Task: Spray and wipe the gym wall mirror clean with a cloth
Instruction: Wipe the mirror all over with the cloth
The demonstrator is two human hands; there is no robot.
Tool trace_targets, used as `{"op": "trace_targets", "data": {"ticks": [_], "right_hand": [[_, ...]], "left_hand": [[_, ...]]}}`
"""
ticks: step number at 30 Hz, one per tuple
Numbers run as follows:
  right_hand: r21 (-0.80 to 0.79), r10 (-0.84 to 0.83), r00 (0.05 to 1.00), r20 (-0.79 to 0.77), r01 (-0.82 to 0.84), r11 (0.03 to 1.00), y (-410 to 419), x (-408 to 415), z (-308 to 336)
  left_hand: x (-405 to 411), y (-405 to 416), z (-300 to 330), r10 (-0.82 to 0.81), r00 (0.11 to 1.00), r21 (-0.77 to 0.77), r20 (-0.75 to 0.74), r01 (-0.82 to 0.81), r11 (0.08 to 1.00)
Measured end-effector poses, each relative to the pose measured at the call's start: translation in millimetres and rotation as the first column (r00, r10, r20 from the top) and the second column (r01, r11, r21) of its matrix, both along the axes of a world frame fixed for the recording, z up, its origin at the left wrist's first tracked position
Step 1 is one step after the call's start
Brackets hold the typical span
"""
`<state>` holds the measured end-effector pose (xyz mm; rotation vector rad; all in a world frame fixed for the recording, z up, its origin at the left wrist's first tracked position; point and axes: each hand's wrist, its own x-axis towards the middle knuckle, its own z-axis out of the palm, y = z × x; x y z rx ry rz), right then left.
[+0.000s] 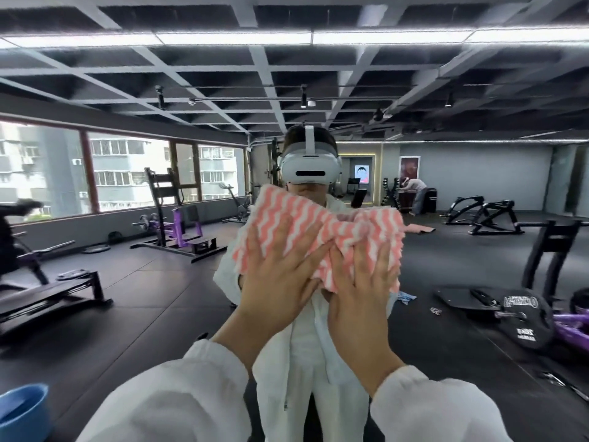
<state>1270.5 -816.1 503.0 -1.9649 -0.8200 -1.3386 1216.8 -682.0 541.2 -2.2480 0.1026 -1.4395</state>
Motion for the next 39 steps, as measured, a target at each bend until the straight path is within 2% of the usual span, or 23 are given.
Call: {"op": "trace_targets", "data": {"ticks": [4,7,12,15,17,20,23,26,29,32,35,39], "right_hand": [[-0.046,0.012,1.0,0.027,-0.01,0.999,34.0,-17.9,-8.2],[-0.105,0.012,0.998,0.058,-0.006,0.994,62.0,-35.9,-16.7],[-0.331,0.084,0.987,0.134,-0.036,0.943,90.2,-54.3,-44.6],[-0.434,0.13,0.964,0.233,-0.017,0.901,85.3,-45.7,-52.6],[-0.433,0.163,0.947,0.276,-0.028,0.901,74.5,-37.4,-48.9],[-0.361,0.159,0.949,0.271,-0.053,0.931,47.4,-21.0,-49.4],[-0.289,0.152,0.974,0.168,-0.099,0.952,9.4,-2.7,-58.3],[-0.254,0.103,0.985,0.138,-0.065,0.965,-26.9,12.3,-65.6],[-0.165,0.022,1.0,0.021,-0.018,0.986,-51.3,15.1,-80.3],[-0.072,-0.093,0.988,-0.126,0.085,0.994,-60.4,8.5,-108.8],[-0.021,-0.095,0.952,-0.292,0.093,0.995,-52.2,-2.6,-135.3],[-0.068,-0.069,0.935,-0.349,0.048,0.997,-23.4,-24.0,-144.0]], "left_hand": [[-19.5,35.4,-19.2,0.029,1.0,-0.068,0.007,-0.029,0.997],[-34.3,63.2,-44.2,0.057,0.998,-0.174,0.005,-0.056,0.983],[-60.3,86.6,-103.2,0.156,0.986,-0.417,-0.065,-0.169,0.893],[-63.7,80.6,-122.6,0.14,0.988,-0.518,-0.059,-0.151,0.842],[-57.7,69.6,-122.0,0.117,0.993,-0.546,-0.029,-0.114,0.83],[-41.4,41.5,-112.5,0.066,0.998,-0.494,-0.003,-0.059,0.868],[-20.7,5.8,-99.3,-0.017,1.0,-0.421,-0.012,0.01,0.907],[-1.7,-28.1,-90.4,-0.043,0.998,-0.342,-0.056,0.021,0.94],[12.8,-53.3,-90.9,-0.034,0.993,-0.245,-0.109,0.007,0.969],[18.7,-68.3,-97.3,-0.028,0.98,-0.117,-0.197,0.005,0.993],[15.5,-66.5,-106.1,-0.064,0.976,-0.018,-0.208,0.061,0.998],[1.2,-33.6,-124.2,-0.045,0.985,0.029,-0.167,0.051,0.998]]}}
